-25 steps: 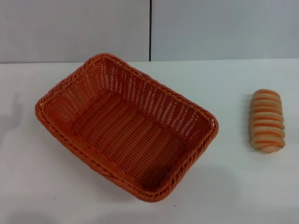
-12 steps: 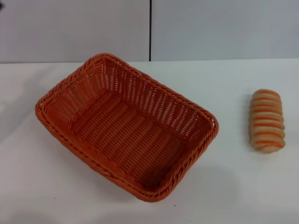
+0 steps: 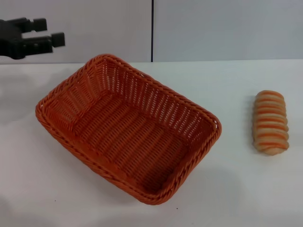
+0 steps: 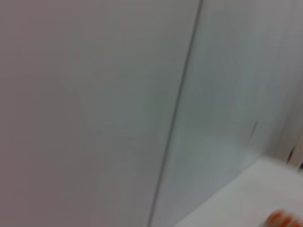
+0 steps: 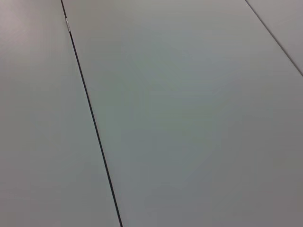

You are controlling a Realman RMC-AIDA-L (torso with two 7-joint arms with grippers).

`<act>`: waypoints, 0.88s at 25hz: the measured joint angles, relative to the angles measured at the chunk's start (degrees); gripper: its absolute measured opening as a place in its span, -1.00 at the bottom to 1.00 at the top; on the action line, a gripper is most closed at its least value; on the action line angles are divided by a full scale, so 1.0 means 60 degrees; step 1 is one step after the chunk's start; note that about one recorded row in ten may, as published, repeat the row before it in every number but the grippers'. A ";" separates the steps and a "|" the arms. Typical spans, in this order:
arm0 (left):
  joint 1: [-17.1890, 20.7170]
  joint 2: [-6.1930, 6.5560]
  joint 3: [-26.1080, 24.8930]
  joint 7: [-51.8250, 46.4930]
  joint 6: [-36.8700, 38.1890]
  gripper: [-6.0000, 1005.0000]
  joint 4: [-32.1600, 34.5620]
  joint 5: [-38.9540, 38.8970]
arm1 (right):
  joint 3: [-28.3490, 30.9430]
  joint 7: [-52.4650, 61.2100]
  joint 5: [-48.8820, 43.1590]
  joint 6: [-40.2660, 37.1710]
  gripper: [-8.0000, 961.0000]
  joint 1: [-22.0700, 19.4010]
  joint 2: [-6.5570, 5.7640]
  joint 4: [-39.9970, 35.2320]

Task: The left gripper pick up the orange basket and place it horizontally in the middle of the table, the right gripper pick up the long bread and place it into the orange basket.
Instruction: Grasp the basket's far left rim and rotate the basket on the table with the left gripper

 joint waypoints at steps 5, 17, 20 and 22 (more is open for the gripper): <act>-0.0636 -0.0436 0.0204 -0.0581 -0.0854 0.54 0.0438 0.2036 | -0.0021 0.0004 -0.0005 0.0042 0.52 -0.0002 -0.0014 0.0001; -0.0860 -0.0597 0.2095 -0.1232 -0.2484 0.50 0.0333 0.3036 | 0.0003 -0.0039 -0.0012 0.0363 0.51 -0.0002 -0.0024 0.0001; -0.0940 -0.0605 0.2311 -0.1257 -0.2745 0.49 0.0215 0.3197 | 0.0004 -0.0063 -0.0012 0.0373 0.51 -0.0002 -0.0027 0.0001; -0.0956 -0.0608 0.2365 -0.1258 -0.2827 0.48 0.0170 0.3229 | 0.0004 -0.0067 -0.0012 0.0376 0.51 -0.0002 -0.0029 0.0000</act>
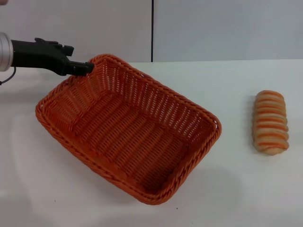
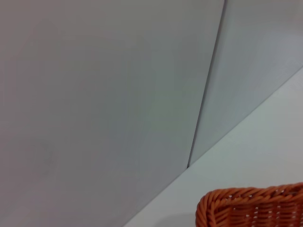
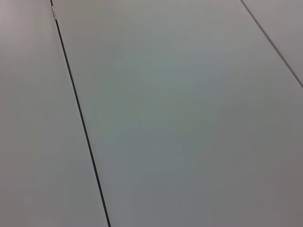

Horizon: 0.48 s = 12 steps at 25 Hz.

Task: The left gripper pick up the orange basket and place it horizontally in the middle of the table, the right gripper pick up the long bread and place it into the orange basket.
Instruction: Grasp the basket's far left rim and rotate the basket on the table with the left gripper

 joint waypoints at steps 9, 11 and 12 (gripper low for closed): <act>-0.0239 -0.0016 0.0408 -0.0099 -0.0506 0.45 -0.0506 0.0459 | 0.0001 -0.0009 0.0035 0.0067 0.51 0.0071 -0.0029 -0.0054; -0.0239 -0.0026 0.0610 -0.0126 -0.0649 0.44 -0.0613 0.0531 | 0.0000 -0.0013 0.0040 0.0170 0.51 0.0090 -0.0030 -0.0081; -0.0239 -0.0026 0.0610 -0.0126 -0.0649 0.44 -0.0613 0.0531 | 0.0000 -0.0013 0.0040 0.0170 0.51 0.0090 -0.0030 -0.0081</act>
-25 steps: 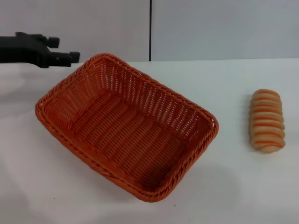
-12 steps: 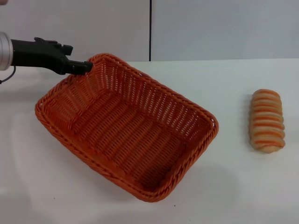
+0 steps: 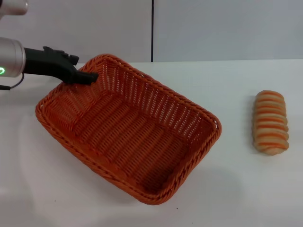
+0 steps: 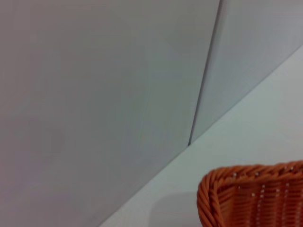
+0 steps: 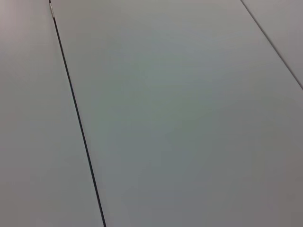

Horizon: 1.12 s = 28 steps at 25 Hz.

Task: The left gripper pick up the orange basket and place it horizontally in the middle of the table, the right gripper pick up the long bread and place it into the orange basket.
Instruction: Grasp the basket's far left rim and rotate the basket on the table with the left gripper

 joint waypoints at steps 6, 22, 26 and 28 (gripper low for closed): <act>-0.0022 -0.0007 0.0217 -0.0016 -0.0219 0.42 -0.0231 0.0132 | 0.0000 -0.0002 0.0006 0.0092 0.51 0.0019 -0.0017 -0.0026; 0.0092 -0.0047 0.0974 0.0140 -0.0645 -0.59 -0.0043 0.0031 | 0.0014 -0.0017 0.0035 0.0477 0.51 0.0083 -0.0058 0.0038; 0.0201 -0.0032 0.0903 0.0059 -0.0533 -0.60 0.0087 -0.0531 | 0.0015 -0.0017 0.0036 0.0601 0.51 0.0115 -0.0059 0.0038; 0.0320 0.0008 0.0825 0.0068 -0.0291 -0.60 0.0198 -0.1067 | 0.0015 -0.0017 0.0035 0.0680 0.51 0.0147 -0.0058 0.0039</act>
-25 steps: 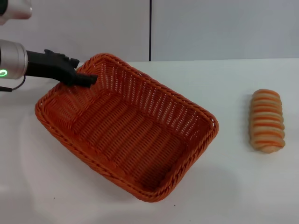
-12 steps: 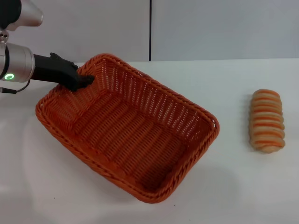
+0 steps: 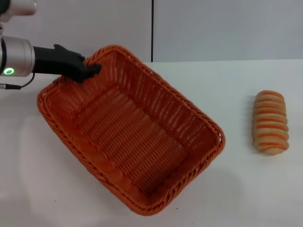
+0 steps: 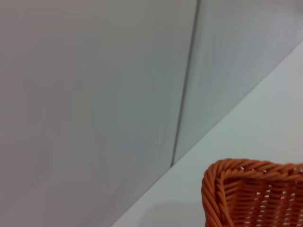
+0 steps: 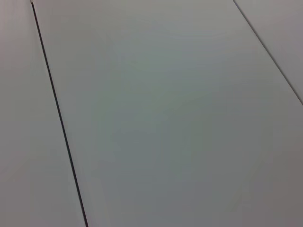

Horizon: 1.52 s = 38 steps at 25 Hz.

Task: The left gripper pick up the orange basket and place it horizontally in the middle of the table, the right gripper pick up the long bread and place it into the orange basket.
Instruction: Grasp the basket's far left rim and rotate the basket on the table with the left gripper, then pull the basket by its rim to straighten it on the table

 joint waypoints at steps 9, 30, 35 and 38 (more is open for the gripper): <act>0.0978 0.0024 -0.1285 -0.0018 0.0877 -0.61 0.0760 -0.3591 | 0.0002 -0.0001 -0.0001 0.0144 0.51 0.0159 0.0006 0.0013; 0.2830 -0.0064 -0.1039 -0.3082 0.0421 -0.64 0.0214 -0.5294 | -0.0088 -0.0001 -0.0095 0.0398 0.51 0.0462 0.0045 0.0014; 0.3080 -0.0085 -0.0717 -0.2769 0.0389 -0.64 -0.0014 -0.5316 | -0.0285 0.0000 -0.0117 0.0425 0.51 0.0462 0.0057 0.0014; 0.3181 -0.0088 -0.0619 -0.2600 0.0358 -0.63 -0.0299 -0.5344 | -0.0417 -0.0001 -0.0127 0.0487 0.51 0.0462 0.0062 0.0014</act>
